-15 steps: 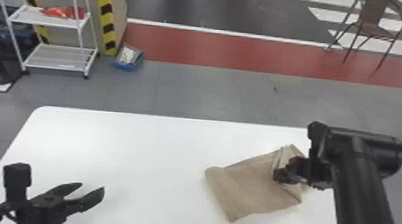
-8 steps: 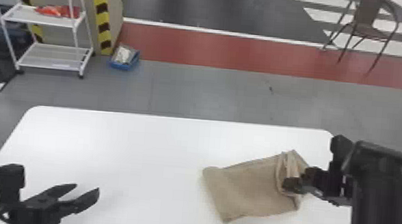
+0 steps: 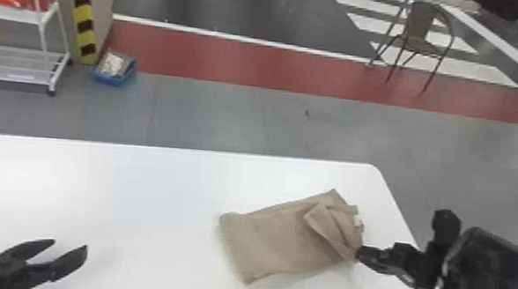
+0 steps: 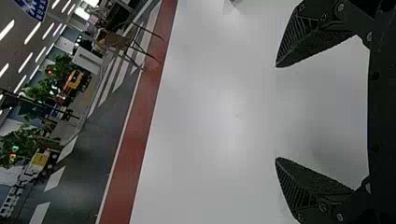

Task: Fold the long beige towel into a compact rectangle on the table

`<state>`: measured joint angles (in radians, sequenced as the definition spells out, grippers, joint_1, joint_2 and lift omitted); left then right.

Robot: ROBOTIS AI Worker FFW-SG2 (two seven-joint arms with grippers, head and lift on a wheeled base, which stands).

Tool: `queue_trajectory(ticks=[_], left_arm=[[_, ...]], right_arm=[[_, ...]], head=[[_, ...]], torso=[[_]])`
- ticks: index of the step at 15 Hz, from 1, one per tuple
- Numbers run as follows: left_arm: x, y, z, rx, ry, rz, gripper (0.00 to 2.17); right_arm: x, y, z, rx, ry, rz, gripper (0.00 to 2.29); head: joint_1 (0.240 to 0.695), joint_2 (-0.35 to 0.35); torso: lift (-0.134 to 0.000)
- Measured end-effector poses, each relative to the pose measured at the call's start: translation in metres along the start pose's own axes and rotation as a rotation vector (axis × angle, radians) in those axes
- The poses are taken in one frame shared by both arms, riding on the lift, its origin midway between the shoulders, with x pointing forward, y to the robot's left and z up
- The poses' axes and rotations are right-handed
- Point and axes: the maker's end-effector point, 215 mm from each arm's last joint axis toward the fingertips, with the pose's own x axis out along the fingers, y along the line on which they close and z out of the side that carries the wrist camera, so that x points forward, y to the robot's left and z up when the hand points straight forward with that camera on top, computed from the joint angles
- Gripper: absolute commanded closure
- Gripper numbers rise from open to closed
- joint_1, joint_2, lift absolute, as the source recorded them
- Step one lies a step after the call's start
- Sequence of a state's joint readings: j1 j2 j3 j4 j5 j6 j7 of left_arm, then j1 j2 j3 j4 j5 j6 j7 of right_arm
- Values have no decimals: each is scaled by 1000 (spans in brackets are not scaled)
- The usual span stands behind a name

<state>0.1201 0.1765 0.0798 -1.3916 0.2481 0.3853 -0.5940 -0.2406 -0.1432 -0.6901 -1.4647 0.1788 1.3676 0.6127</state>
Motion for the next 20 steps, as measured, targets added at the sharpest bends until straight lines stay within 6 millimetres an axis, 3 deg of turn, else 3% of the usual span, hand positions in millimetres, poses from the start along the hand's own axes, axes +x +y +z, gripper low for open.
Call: queue_trajectory(ticks=[3,7,10,16,20], left_arm=[[2,-3,-1,3,5,-5,191],[2,-3,-1,2,5,-2,191],[2,-2,-1,2,6,-1,191],[-1,4,-3,-1,6,9,191],[-2,6,-2,-3,2,10,191]], right_arm=[[-4,-14,5,10,-39,-2,49],[-6,-11,8,39,-57,31,120],[-4,15,1,38,-43,87,124],[19,84,-23,-41,-4,147,130],[35,104,-37,-127,35,96,130]], head=[[695,-321],[695,-320],[695,-295],[695,-199],[695,-156]], torso=[[0],[0],[0],[0],[0]])
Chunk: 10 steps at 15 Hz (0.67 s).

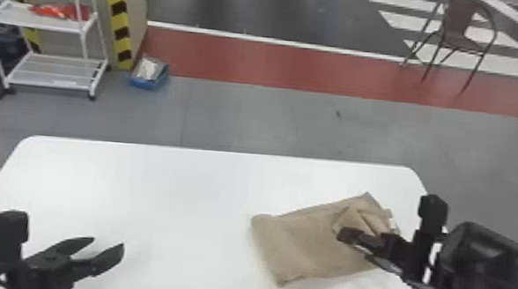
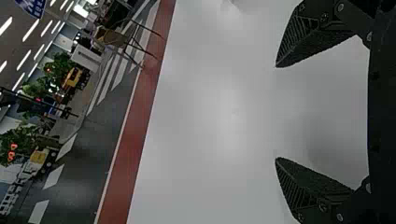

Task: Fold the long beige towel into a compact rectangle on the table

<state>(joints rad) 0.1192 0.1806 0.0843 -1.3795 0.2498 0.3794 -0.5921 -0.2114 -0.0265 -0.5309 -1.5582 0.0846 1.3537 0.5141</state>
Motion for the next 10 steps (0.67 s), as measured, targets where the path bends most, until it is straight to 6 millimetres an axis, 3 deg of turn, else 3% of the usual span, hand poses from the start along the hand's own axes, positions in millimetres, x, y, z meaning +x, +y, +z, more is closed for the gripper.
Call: queue_trajectory(ticks=[5,10], left_arm=[[-1,2,2,1,-11,-2,191],[-2,1,1,2,-13,-5,191]], right_arm=[[10,0,-1,-52,17,-58,130],[13,-21,14,-88,-40,-110,130]], head=[[695,-146],[695,-170]], torso=[[0],[0]])
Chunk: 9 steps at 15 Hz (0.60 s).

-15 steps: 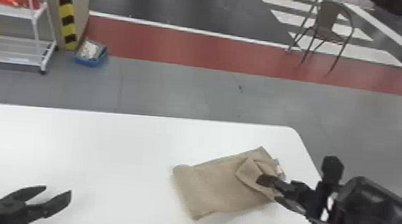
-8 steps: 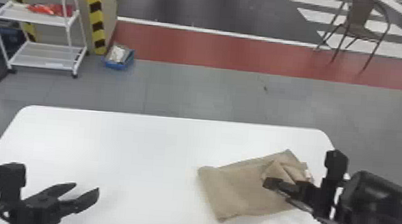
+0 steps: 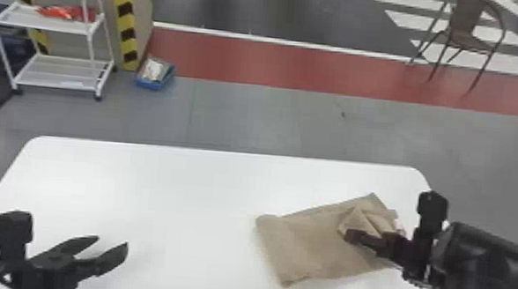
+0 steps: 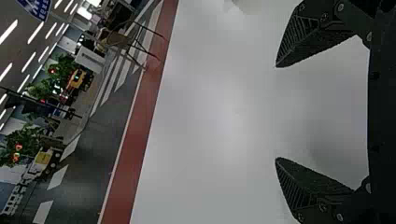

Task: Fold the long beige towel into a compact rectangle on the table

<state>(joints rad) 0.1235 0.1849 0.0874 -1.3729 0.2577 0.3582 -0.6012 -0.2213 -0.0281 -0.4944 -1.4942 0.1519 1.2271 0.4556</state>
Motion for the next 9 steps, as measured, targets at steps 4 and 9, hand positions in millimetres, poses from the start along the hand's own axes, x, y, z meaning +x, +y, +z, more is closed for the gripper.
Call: queue_trajectory(ticks=[4,9], left_arm=[[-1,0,-1,2,0,0,191],[-1,-1,-2,1,2,-2,191]], right_arm=[[-6,-25,7,46,-37,-24,130],[-17,-50,18,122,-101,-23,130]], head=[[695,-203],[695,-239]], torso=[[0],[0]])
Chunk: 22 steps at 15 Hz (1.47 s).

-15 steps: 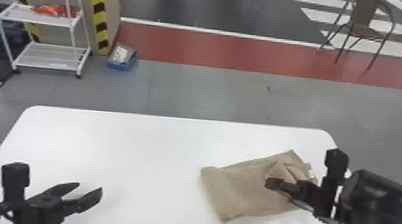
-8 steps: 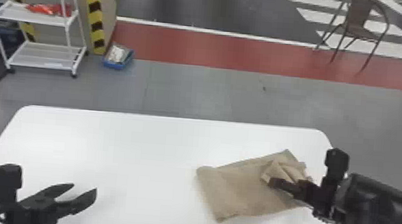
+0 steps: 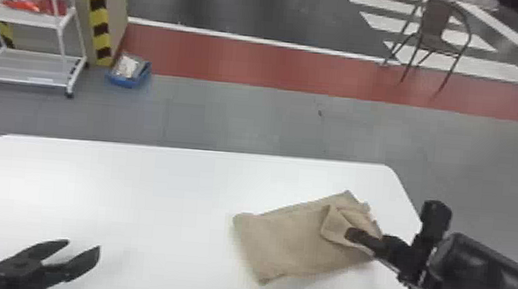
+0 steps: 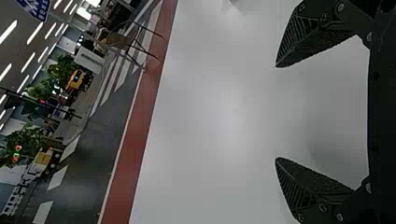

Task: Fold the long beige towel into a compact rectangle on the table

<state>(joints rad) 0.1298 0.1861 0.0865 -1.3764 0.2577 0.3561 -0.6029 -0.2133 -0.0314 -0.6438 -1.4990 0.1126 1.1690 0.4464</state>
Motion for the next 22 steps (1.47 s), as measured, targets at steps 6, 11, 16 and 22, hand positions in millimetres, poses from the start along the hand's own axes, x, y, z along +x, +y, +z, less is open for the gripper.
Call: queue_trajectory(ticks=[6,11,16,22], left_arm=[[1,-2,0,1,1,-2,191],[1,-1,3,4,-2,-3,191],[4,-3,6,9,-2,-5,191],[6,-5,7,10,2,-14,191]], right_arm=[[-3,-25,36,-2,-147,-81,130],[-7,-36,44,13,-203,-88,144],[-12,-34,37,85,-173,-41,215],[-15,-29,44,109,-191,-15,211]], head=[[695,-281],[695,-297],[695,-295],[695,-293]], torso=[[0],[0],[0],[0]])
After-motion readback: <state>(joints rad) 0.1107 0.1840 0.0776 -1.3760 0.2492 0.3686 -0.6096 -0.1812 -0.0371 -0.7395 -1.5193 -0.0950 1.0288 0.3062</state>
